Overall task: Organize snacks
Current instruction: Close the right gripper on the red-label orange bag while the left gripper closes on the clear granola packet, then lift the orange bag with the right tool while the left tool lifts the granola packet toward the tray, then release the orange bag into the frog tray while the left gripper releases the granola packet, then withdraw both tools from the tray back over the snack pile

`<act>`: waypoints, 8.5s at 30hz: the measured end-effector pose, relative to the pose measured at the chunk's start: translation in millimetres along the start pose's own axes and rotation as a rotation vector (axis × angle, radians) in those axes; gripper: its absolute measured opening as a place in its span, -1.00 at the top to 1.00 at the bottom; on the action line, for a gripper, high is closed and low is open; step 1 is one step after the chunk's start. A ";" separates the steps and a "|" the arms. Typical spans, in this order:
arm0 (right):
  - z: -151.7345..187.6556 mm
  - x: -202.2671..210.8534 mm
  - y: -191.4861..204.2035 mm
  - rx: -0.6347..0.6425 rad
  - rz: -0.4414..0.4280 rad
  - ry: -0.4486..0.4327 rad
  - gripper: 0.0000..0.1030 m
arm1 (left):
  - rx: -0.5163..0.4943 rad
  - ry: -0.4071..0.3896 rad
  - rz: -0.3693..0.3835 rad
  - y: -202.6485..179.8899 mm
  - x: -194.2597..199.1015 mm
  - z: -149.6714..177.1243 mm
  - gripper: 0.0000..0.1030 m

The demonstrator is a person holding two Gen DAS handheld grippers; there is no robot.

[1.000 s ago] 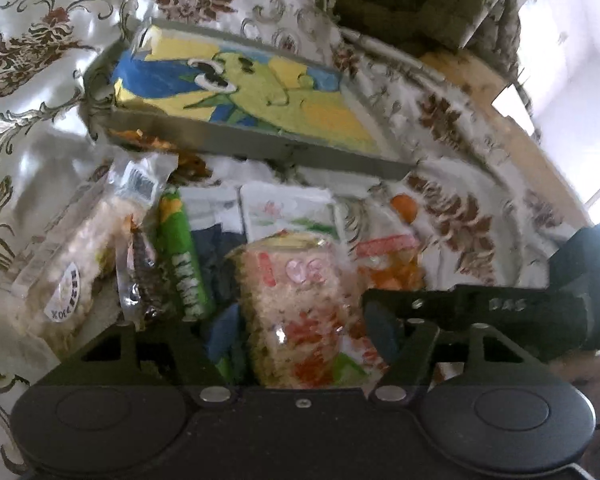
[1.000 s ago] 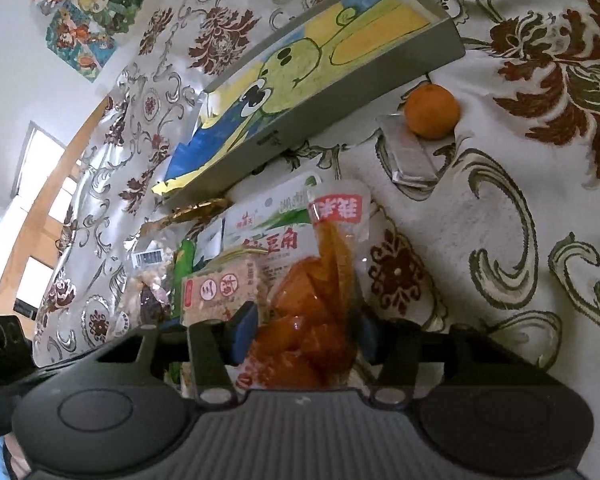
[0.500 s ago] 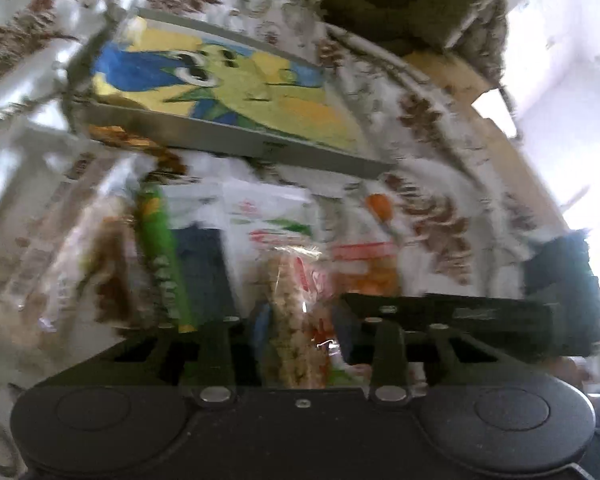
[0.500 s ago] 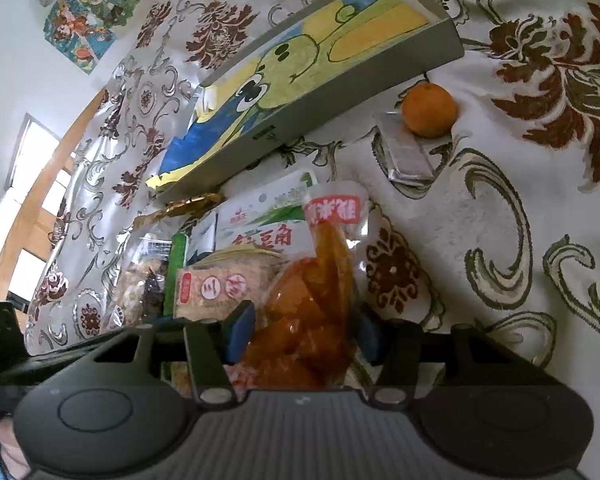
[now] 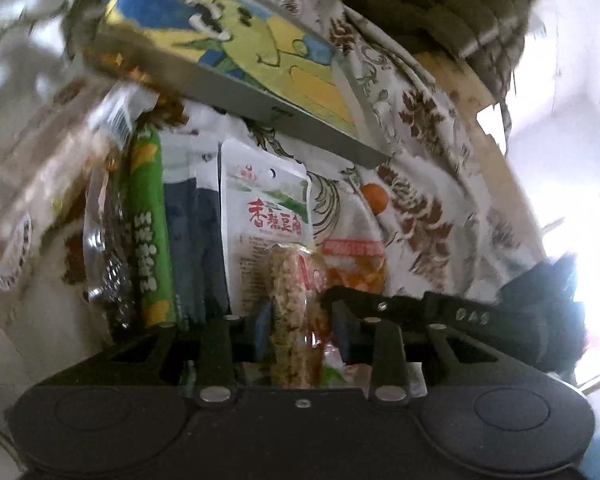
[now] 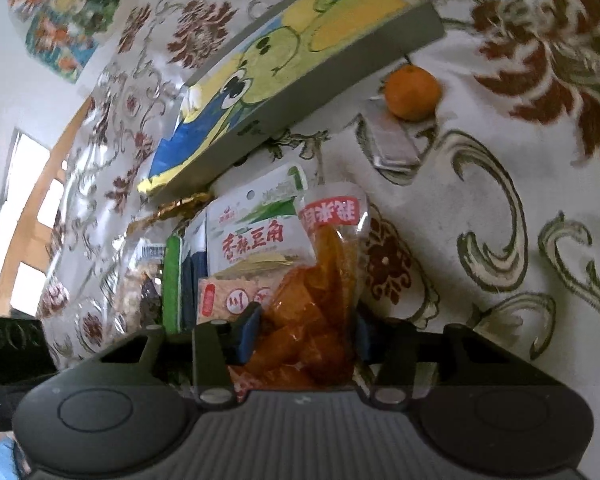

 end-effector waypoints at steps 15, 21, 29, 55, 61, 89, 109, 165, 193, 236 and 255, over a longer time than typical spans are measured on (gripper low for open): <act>2.3 0.7 -0.1 0.018 -0.007 -0.016 0.07 | -0.103 0.040 -0.080 -8.4 -3.0 9.2 0.52; 2.7 12.6 1.6 0.024 -0.002 -0.038 0.08 | -0.070 0.001 -0.003 -19.0 9.4 8.1 0.61; -1.9 15.1 -31.5 -0.223 -0.087 -0.025 0.06 | -0.047 -0.032 0.085 -27.2 10.7 9.8 0.50; 0.7 -6.8 -36.2 -0.332 -0.192 0.041 0.07 | -0.250 -0.015 -0.017 -42.8 4.8 8.9 0.37; -3.4 2.4 -19.0 -0.194 -0.094 0.040 0.11 | -0.017 -0.023 0.092 -14.8 -7.5 -0.3 0.39; -31.6 70.5 -3.3 0.054 0.096 -0.254 0.21 | -0.198 0.013 -0.045 -47.3 -20.6 13.7 0.54; -42.1 80.1 35.5 0.065 -0.075 -0.351 0.22 | -0.020 -0.323 -0.063 -62.2 47.2 -38.8 0.62; -141.2 -23.0 83.3 0.274 0.132 -0.501 -0.99 | -0.282 -0.649 -0.497 -29.1 23.4 -144.0 -0.98; -16.6 113.3 78.2 0.436 0.244 -0.627 -1.00 | -0.517 -0.552 -0.687 -100.4 106.4 18.1 -0.98; 95.1 149.6 68.1 0.496 0.288 -0.407 -1.00 | -0.487 -0.401 -0.918 -104.4 153.3 107.7 -0.99; 94.5 122.8 71.6 0.508 0.274 -0.317 -1.00 | -0.439 -0.318 -0.911 -92.0 149.5 97.3 -0.98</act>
Point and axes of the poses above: each gripper's, at about its wrist camera, not at the fingertips, and x roughly against the way its jaws point, y to its left, z to its underside, the point moved 4 cm from there along -x, roughly the way its jaws point, and after that the axes turned 11 degrees about -y, right-handed, at the moved point
